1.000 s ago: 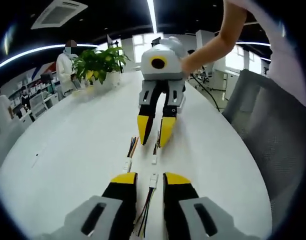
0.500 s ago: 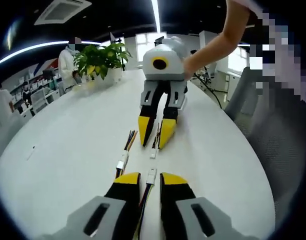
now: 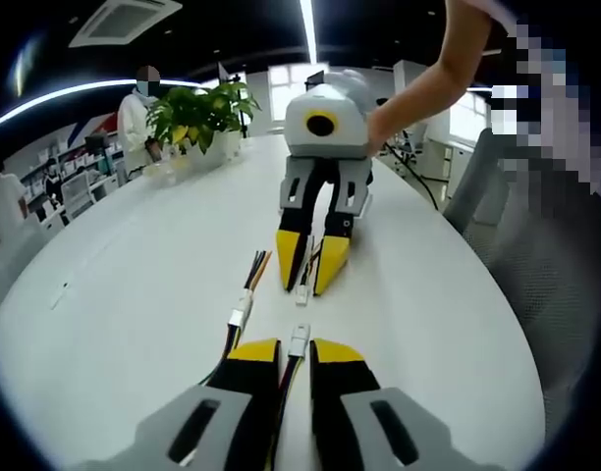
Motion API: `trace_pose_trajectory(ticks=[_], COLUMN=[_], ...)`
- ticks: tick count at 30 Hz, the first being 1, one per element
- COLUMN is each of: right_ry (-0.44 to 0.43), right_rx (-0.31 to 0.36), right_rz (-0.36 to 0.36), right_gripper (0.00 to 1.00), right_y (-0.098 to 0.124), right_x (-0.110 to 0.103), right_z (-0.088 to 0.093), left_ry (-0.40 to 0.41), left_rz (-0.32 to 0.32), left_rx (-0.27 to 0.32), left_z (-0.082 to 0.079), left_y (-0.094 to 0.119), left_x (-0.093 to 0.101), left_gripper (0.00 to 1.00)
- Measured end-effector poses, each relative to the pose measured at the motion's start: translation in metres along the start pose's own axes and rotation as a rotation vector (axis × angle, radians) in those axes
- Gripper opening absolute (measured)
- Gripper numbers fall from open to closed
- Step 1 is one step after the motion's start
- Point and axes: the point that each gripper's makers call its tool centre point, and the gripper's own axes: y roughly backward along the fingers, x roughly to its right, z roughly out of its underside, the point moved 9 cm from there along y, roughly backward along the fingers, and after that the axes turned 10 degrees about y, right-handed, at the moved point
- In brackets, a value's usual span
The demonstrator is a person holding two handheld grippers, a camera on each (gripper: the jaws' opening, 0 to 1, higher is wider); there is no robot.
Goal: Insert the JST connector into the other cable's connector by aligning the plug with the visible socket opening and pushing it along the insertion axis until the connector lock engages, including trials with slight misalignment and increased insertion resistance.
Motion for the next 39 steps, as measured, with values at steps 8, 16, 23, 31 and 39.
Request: trace_pose_trajectory(ticks=[8, 16, 23, 31, 39], right_ry=[0.005, 0.009, 0.002, 0.008, 0.028], right_rx=[0.0, -0.008, -0.011, -0.026, -0.026], right_rz=[0.005, 0.014, 0.021, 0.021, 0.002], right_gripper=[0.08, 0.05, 0.04, 0.04, 0.04], right_y=[-0.0001, -0.0006, -0.0011, -0.0017, 0.0035], right_x=[0.0006, 0.0021, 0.0025, 0.0053, 0.005], right_z=[0.0011, 0.001, 0.0017, 0.0039, -0.0032], left_ry=[-0.034, -0.023, -0.004, 0.027, 0.028], left_rz=[0.001, -0.006, -0.009, -0.012, -0.008], left_rx=[-0.005, -0.002, -0.002, 0.007, 0.015], left_z=[0.0005, 0.0023, 0.0027, 0.0039, 0.0004], left_y=[-0.0008, -0.0001, 0.0001, 0.0005, 0.002], left_x=[0.0006, 0.0006, 0.0004, 0.0003, 0.0019], left_gripper=[0.01, 0.0, 0.0, 0.0, 0.0])
